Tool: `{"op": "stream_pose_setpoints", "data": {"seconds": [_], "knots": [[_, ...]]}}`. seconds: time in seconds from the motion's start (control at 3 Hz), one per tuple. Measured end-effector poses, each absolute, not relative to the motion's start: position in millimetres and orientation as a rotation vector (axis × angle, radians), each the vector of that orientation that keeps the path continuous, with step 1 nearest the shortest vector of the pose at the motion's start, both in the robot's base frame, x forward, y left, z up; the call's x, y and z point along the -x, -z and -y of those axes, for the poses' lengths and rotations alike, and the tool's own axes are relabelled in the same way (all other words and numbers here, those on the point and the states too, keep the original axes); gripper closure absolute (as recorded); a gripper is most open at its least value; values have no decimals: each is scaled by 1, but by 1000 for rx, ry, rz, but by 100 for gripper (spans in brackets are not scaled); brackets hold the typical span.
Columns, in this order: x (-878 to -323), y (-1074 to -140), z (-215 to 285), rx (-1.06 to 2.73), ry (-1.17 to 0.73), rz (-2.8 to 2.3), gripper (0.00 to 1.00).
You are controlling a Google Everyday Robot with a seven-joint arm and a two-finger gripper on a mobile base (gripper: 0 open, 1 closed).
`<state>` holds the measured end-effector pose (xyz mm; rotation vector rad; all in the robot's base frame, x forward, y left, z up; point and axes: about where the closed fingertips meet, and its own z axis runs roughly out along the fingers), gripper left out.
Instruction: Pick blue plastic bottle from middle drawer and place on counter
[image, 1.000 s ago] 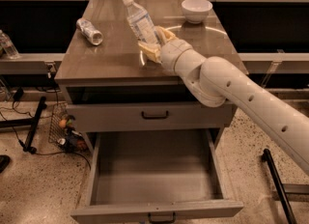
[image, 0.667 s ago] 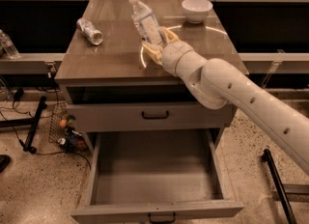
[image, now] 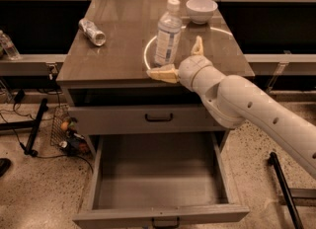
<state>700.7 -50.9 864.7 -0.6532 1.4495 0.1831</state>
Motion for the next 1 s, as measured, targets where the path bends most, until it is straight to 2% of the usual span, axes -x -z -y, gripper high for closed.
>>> {"op": "stream_pose_setpoints", "data": {"seconds": [1.0], "knots": [[-705, -886, 76, 700, -124, -1429, 0]]}}
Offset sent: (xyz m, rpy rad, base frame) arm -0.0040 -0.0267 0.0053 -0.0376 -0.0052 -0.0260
